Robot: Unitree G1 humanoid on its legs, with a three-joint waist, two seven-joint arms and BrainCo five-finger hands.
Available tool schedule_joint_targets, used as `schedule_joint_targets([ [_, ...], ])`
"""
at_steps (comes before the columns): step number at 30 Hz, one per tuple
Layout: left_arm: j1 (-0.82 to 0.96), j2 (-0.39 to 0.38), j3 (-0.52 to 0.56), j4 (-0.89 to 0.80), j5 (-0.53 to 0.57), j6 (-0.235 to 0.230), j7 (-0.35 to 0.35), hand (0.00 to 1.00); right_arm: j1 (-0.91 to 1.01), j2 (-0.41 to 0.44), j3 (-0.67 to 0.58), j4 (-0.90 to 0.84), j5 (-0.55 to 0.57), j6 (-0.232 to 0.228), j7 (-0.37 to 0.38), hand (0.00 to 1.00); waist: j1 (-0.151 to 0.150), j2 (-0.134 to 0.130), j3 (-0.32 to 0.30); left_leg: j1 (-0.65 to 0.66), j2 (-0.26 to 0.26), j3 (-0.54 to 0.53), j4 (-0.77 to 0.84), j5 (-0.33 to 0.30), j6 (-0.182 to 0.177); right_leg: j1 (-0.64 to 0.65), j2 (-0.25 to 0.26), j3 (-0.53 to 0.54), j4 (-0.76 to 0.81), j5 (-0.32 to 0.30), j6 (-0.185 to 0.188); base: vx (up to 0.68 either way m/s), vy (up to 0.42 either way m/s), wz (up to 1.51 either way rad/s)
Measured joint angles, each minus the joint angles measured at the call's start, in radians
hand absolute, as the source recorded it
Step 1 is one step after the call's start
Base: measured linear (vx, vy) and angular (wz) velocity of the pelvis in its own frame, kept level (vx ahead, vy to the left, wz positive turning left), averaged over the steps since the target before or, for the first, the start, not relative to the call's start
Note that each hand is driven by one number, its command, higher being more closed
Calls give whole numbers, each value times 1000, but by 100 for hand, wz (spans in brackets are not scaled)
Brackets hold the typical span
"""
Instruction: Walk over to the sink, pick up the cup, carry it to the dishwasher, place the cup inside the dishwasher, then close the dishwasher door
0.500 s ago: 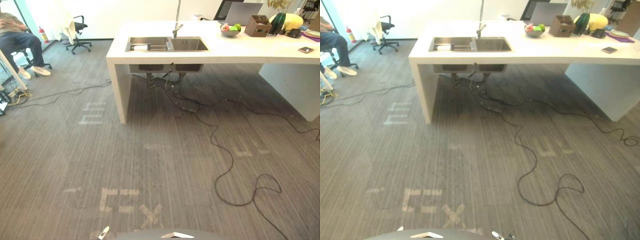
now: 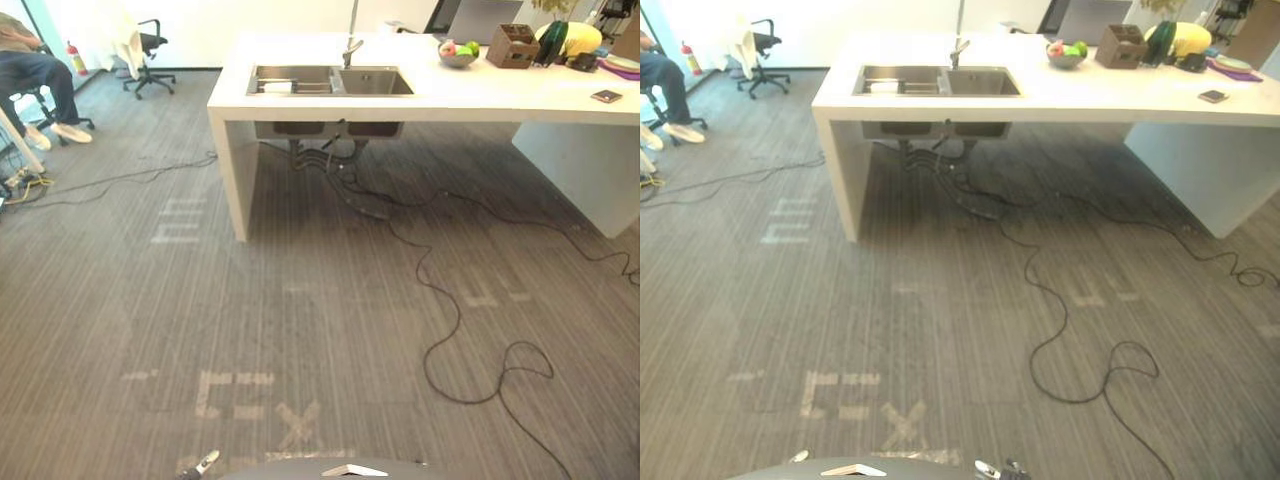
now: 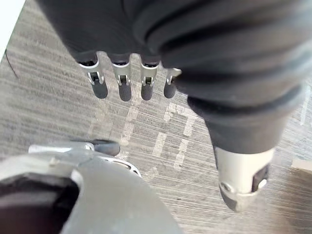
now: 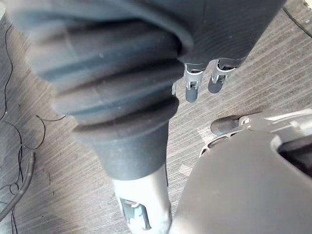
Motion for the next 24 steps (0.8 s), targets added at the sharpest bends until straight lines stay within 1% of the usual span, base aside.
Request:
schedule_joint_targets([
  [1, -4, 0, -1, 1, 11, 0, 22, 0, -10, -1, 2, 16, 1, 0, -2, 0, -2, -4, 3, 3, 0, 1, 0, 0, 0, -1, 1, 0, 2, 0, 0, 51, -10, -1],
  [2, -6, 1, -1, 1, 14, 0, 34, 0, -18, -1, 3, 17, 1, 0, -6, 0, -5, 0, 7, 5, -1, 2, 0, 0, 0, -1, 1, 0, 4, 0, 0, 43, -19, -2],
  [4, -13, 3, -1, 1, 19, -7, 44, 0, -25, 2, 10, 18, 0, -1, -20, 0, -7, -4, 23, 5, -1, 3, 0, 0, 0, -1, 1, 1, 4, 0, 0, 0, 0, 0],
  [7, -19, 10, -7, 1, 32, -10, 44, 0, -35, 6, 16, 18, -40, -3, -42, 0, -7, -11, 35, 8, -1, 4, 0, 0, 0, 1, 1, 2, 4, 0, 0, 0, 0, 0],
  [11, -23, 15, -31, 1, 49, -12, 42, 0, -44, 3, 34, 17, -116, -19, -71, 0, -8, -7, 38, 18, -2, 4, 0, 0, 1, 11, 1, 2, -1, 1, 0, 0, 0, 0],
  [16, -25, 17, -42, 1, 50, -12, 51, 0, -45, 0, 46, 16, -119, -23, -85, 0, -8, -3, 41, 16, -1, 4, 0, 2, 3, 8, 1, 5, -1, 2, -1, 0, 0, 0],
  [18, -25, 17, -43, 1, 50, -12, 56, 0, -45, 0, 50, 16, -124, -26, -99, 0, -8, -3, 41, 15, -2, 4, 0, -2, -4, 7, 1, 5, -1, 3, -2, 0, 0, 0],
  [20, -25, 16, -44, 1, 50, -12, 66, 0, -48, -1, 56, 16, -158, -34, -119, 0, -8, 0, 42, 15, -2, 3, 0, -2, -4, 7, 1, 6, -1, 3, -2, 0, 0, 0],
  [24, -25, 15, -45, 1, 50, -12, 80, 0, -48, -1, 57, 17, -160, -40, -127, 0, -8, -1, 42, 15, -2, 1, 0, -3, -4, 7, 1, 6, -1, 3, -2, 0, 0, 0],
])
